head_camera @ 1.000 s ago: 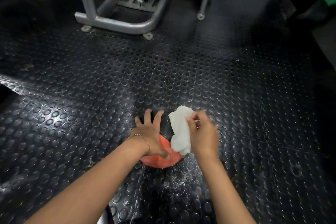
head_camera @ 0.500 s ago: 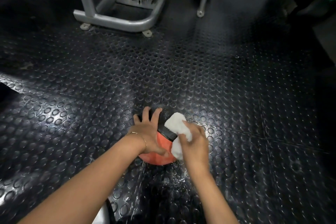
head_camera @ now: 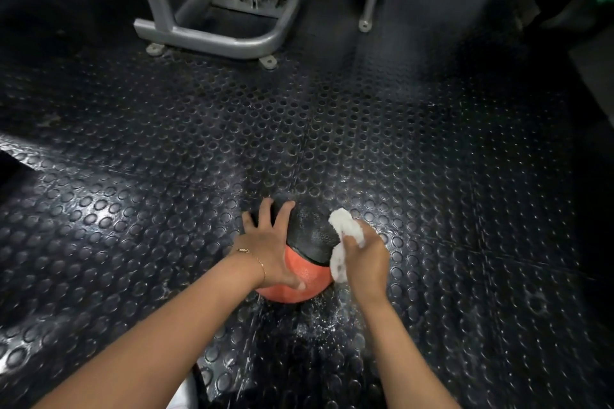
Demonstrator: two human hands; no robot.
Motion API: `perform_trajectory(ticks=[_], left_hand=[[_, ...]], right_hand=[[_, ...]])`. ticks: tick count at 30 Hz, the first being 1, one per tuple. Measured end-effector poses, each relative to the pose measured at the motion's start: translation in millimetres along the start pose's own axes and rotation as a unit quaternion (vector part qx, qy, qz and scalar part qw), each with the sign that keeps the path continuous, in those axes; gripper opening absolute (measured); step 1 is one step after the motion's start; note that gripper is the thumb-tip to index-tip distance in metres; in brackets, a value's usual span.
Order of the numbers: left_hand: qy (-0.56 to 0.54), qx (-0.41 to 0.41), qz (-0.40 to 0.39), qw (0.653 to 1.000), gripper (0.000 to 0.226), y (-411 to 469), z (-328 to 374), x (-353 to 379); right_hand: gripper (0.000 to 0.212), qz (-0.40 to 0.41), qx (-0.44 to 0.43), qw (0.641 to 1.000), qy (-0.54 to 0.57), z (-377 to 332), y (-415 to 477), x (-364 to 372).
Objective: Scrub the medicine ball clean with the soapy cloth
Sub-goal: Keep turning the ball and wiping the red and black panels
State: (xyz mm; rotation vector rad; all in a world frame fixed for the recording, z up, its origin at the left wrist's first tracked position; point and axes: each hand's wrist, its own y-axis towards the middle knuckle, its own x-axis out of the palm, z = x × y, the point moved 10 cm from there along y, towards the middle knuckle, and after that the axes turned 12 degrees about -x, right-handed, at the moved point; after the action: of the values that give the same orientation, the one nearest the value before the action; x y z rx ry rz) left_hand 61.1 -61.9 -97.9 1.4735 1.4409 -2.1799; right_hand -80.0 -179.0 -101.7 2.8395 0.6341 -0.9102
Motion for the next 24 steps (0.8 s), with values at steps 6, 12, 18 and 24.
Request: perform_trajectory(ticks=[6, 12, 18, 24], left_hand=[[-0.020, 0.001, -0.010, 1.000, 0.139, 4.3, -1.0, -3.6], [0.013, 0.004, -0.008, 1.000, 0.136, -0.8, 2.1, 0.1], [0.003, 0.035, -0.019, 0.999, 0.135, 2.8, -1.8, -2.0], [-0.222, 0.081, -0.040, 0.971, 0.074, -4.7, -12.4, -4.0]], right_hand=[[0.036, -0.040, -0.133, 0.990, -0.026, -53.3, -36.7, 8.3], [0.033, 0.011, -0.012, 0.999, -0.045, -5.3, -4.4, -5.0], [0.039, -0.021, -0.214, 0.972, -0.097, -68.7, -45.6, 1.4], [0.039, -0.037, -0.196, 0.963, -0.181, -55.2, -45.1, -5.3]])
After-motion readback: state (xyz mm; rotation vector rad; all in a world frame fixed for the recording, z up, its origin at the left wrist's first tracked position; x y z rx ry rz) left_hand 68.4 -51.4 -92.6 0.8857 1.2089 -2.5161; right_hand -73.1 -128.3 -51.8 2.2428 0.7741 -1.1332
